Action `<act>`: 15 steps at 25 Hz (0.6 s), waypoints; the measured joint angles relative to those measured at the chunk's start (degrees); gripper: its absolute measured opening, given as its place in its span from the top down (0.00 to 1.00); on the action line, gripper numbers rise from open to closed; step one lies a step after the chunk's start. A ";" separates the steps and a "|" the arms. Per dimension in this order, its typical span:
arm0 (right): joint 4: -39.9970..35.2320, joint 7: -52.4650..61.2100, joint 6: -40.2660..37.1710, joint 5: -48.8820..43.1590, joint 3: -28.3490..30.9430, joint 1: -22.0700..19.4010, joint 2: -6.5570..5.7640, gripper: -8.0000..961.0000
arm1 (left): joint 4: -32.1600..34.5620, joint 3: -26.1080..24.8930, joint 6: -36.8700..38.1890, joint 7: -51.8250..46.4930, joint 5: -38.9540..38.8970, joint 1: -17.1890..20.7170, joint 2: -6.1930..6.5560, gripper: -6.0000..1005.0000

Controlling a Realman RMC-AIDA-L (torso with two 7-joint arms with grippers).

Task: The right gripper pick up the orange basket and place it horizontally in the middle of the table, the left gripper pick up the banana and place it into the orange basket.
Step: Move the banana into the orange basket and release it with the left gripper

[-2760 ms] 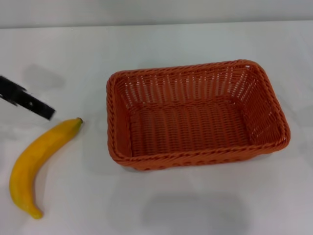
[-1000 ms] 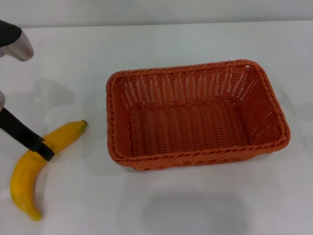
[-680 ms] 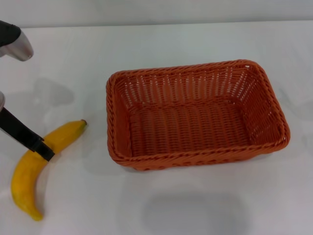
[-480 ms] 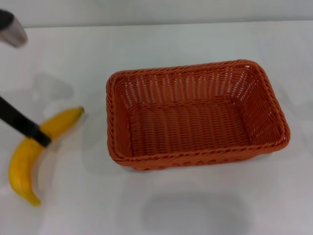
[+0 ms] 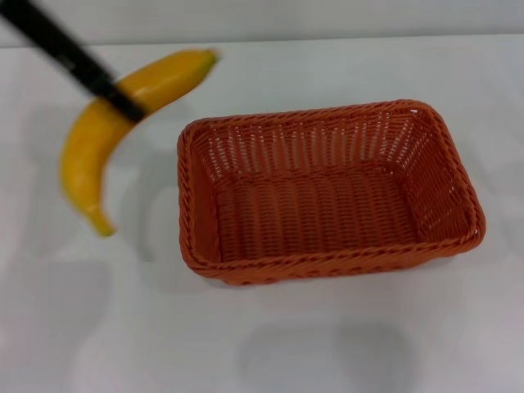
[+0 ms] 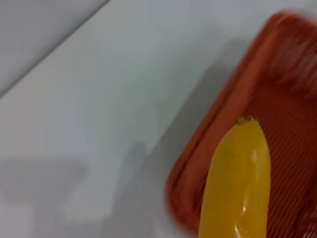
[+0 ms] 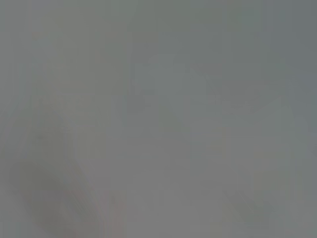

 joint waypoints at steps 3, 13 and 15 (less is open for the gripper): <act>-0.02 -0.16 0.20 0.00 -0.26 0.86 -0.23 0.11 | 1.90 0.42 0.40 0.24 -0.42 -4.60 -1.37 0.49; -0.13 -0.47 2.53 0.03 0.14 1.72 -1.13 0.11 | 10.22 9.96 14.49 -0.54 -0.93 -10.32 -7.79 0.49; -0.13 -0.54 2.88 0.05 0.14 1.73 -1.23 0.11 | 13.20 13.55 16.47 -1.20 -2.94 -10.51 -7.90 0.49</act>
